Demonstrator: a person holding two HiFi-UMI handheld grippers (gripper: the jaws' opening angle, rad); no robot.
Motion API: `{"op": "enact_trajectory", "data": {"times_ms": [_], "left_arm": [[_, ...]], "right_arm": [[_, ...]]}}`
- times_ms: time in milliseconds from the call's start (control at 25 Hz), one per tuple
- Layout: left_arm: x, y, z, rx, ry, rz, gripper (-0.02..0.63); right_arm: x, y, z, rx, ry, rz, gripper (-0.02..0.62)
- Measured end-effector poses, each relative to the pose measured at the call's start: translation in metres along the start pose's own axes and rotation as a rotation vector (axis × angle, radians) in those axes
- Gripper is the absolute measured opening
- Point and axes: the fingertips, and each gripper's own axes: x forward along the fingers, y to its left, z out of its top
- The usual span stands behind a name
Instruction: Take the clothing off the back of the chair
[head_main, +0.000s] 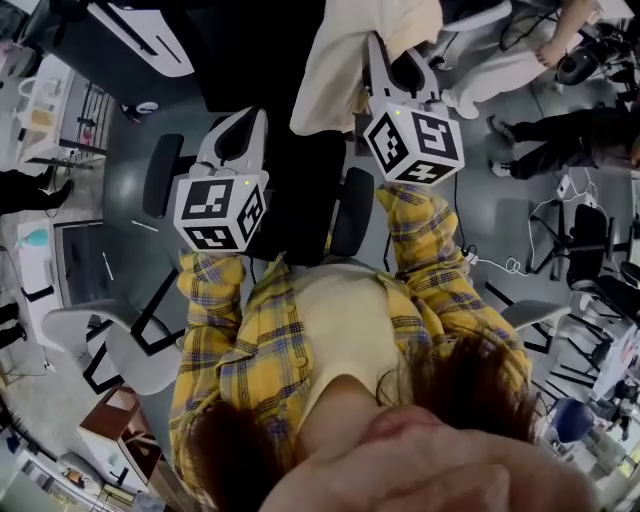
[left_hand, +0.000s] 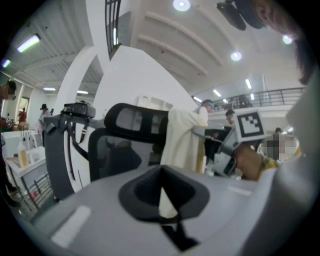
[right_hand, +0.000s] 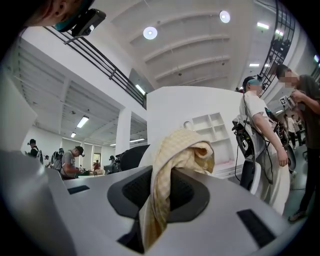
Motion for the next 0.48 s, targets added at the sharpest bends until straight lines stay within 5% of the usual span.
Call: {"op": "enact_trajectory", "data": {"times_ms": [480], "left_arm": [[-0.009,-0.017,0.018,0.014,-0.046,-0.076,0.003]], "right_arm": [[-0.056,-0.006,0.037,-0.039,-0.068,-0.075,0.075]]}}
